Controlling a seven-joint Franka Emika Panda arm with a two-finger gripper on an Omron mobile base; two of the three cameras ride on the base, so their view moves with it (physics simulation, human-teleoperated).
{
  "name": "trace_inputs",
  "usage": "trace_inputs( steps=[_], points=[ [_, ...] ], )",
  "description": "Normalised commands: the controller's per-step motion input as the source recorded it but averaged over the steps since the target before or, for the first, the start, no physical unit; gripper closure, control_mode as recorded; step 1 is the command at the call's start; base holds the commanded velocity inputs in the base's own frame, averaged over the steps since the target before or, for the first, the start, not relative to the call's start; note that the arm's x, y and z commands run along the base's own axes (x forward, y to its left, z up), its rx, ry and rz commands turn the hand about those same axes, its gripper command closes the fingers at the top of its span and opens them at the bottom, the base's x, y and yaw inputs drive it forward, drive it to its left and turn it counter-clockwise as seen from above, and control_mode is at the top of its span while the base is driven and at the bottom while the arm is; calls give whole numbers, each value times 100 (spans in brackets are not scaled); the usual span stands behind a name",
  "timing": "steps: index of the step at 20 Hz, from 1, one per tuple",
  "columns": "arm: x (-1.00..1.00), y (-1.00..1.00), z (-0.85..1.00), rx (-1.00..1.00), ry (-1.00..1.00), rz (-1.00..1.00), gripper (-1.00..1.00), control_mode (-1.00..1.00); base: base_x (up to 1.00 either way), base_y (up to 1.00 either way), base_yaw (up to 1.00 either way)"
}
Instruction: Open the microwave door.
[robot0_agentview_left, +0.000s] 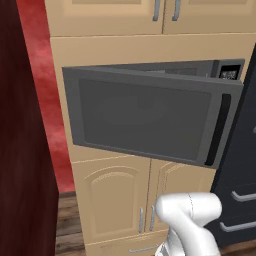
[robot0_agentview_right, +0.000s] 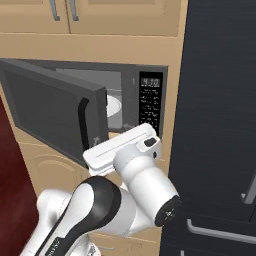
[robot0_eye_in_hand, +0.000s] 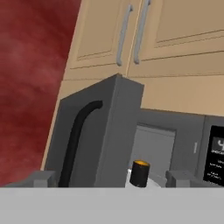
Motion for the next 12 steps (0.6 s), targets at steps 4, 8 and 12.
trace_inputs(
  steps=[4,8,12],
  points=[
    [58,0,-18,-24,-12,7,-100,-100,0,0,0],
    [54,-2,-29,-24,-21,5,-100,-100,0,0,0],
    [19,-47,-14,-20,-24,1,-100,-100,0,0,0]
  ],
)
